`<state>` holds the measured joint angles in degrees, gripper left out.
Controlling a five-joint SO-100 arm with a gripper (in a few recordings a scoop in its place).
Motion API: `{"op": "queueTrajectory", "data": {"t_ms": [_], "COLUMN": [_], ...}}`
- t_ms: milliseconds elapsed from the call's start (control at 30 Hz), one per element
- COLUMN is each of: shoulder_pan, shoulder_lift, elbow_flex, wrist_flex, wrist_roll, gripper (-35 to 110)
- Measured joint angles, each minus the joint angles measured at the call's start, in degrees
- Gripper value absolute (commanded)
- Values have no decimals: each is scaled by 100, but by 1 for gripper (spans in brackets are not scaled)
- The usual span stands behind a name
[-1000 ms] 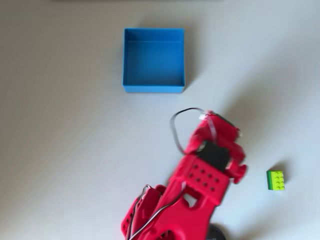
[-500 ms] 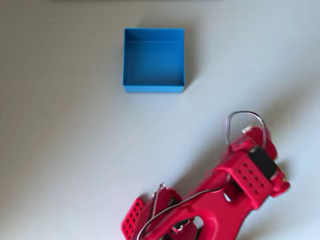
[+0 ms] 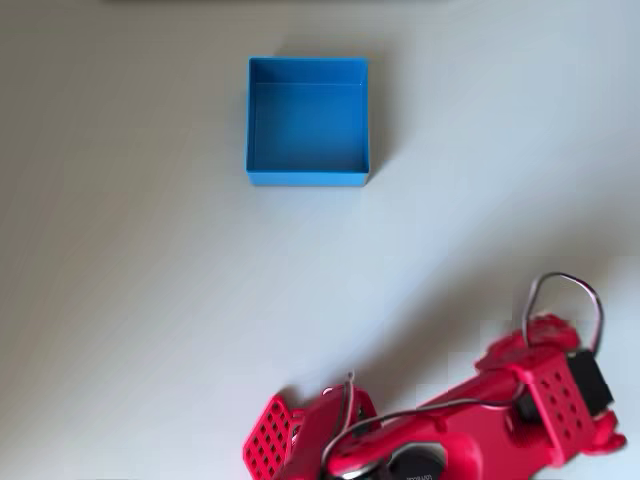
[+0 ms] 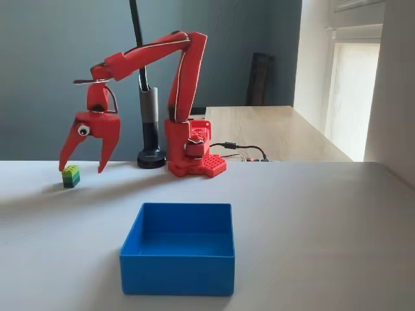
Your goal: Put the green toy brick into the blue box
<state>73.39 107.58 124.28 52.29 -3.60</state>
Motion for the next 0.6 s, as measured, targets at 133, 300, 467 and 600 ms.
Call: {"op": "queueTrajectory", "data": {"t_ms": [133,300,467,600], "shoulder_pan": [237,396,404,483], "shoulder_lift": [-211,-510,-967,-1301], "elbow_flex": [-281,-703,-1134,-1160], "wrist_flex": [0,0,0,-272], "wrist_roll": [-18,62,114,123], "gripper": [33,33,31,31]}}
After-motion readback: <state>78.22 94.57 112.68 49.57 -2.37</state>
